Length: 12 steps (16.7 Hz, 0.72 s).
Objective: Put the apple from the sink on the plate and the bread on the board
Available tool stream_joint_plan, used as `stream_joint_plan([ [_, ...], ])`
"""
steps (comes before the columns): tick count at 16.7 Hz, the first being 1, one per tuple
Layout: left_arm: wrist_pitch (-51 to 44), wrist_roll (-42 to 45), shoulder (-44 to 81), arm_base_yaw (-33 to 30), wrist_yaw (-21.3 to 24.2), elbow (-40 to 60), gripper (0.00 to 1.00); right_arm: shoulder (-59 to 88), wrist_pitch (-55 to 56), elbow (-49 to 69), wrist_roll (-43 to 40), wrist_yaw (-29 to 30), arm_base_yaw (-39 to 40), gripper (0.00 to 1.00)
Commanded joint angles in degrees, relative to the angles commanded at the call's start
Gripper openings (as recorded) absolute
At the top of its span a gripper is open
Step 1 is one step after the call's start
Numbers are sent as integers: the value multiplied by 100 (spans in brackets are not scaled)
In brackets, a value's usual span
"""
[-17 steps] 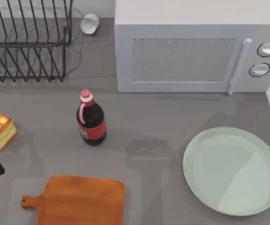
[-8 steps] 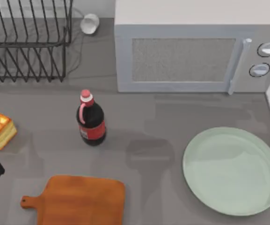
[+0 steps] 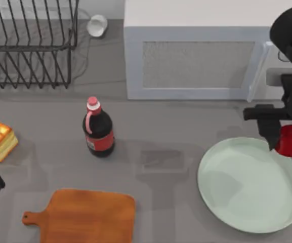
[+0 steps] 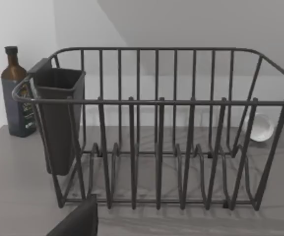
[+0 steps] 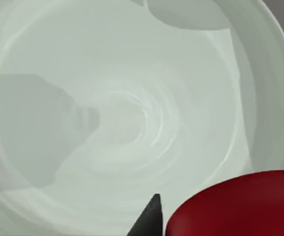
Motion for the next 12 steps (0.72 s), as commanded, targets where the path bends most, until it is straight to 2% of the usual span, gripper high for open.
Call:
stream_joint_plan([
  [5,0,0,0,0,0,0,100,-235,21,5,567,-28,769,0],
  [11,0,0,0,0,0,0,100,-255,29,13,620,-31,846,0],
  [12,0,0,0,0,0,0,100,-255,29,13,620,-31,846,8],
])
